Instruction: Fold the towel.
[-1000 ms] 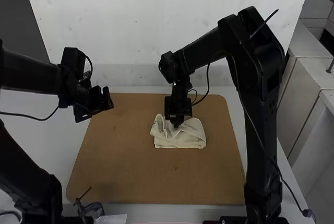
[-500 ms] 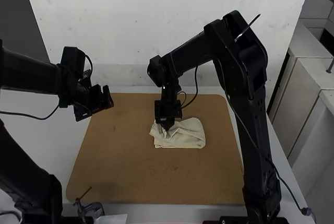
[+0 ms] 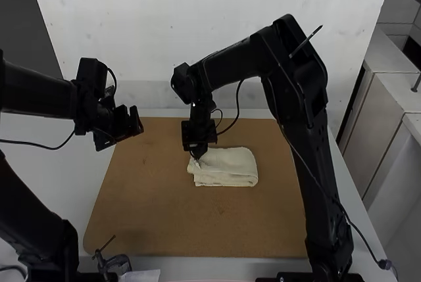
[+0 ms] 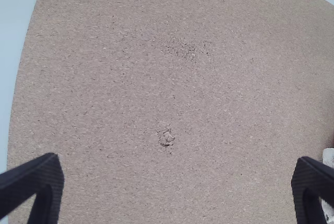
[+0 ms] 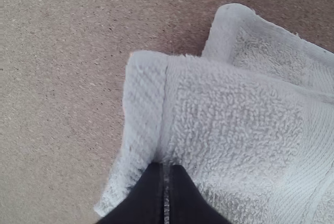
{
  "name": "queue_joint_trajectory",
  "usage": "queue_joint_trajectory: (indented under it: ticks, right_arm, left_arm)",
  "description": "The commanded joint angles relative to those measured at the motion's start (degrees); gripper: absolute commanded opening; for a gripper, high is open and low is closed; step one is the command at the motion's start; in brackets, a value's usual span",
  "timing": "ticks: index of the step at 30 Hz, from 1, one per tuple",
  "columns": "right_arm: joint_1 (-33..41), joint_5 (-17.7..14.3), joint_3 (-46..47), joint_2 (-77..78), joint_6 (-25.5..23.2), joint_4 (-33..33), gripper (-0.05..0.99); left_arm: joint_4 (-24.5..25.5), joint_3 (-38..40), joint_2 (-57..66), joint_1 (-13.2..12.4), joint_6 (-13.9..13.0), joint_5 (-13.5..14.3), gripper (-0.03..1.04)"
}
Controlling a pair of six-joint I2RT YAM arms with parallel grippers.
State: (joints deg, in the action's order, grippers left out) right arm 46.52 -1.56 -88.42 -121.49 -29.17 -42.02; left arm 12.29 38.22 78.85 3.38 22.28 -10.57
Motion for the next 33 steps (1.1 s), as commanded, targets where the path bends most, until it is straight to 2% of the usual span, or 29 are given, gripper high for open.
queue_joint_trajectory:
  ticks: [1,12,14,17,21,23,28,33]
  right_arm:
    - [0.94,-0.28,-2.28,-2.17,-0.71,-0.34,0.01]
    - [-0.29,-0.11,-2.54,1.78,-0.80,0.01,0.03]
    - [-0.82,-0.20,-3.42,4.60,-0.71,-1.31,0.20]
    - [-1.87,-0.20,-3.86,9.34,-0.54,-2.19,0.57]
    - [-4.33,-0.28,-4.21,14.62,0.43,-3.60,0.79]
    - [-5.92,-0.55,-3.42,17.08,0.60,-4.39,0.96]
    - [-14.35,-2.22,4.66,25.78,2.80,-0.17,0.97]
    - [-25.17,-2.22,20.57,39.40,7.11,8.62,0.97]
  left_arm:
    - [-0.43,-0.60,-0.54,-0.04,-0.93,-0.51,0.98]
    - [-0.52,-1.21,-0.63,-0.74,-1.80,-0.59,0.97]
    - [-0.52,-1.21,-1.07,-0.92,-1.98,-0.59,0.97]
    - [-0.52,-1.13,-1.77,-1.27,-2.16,-0.77,0.97]
    - [-0.52,-1.04,-2.82,-1.53,-2.51,-1.12,0.97]
    - [-0.61,-0.86,-3.00,-2.06,-2.77,-1.03,0.97]
    - [-0.52,-0.42,-4.49,-3.99,-3.91,-1.12,0.97]
    - [0.19,-0.42,-8.27,-5.22,-4.53,-1.74,0.97]
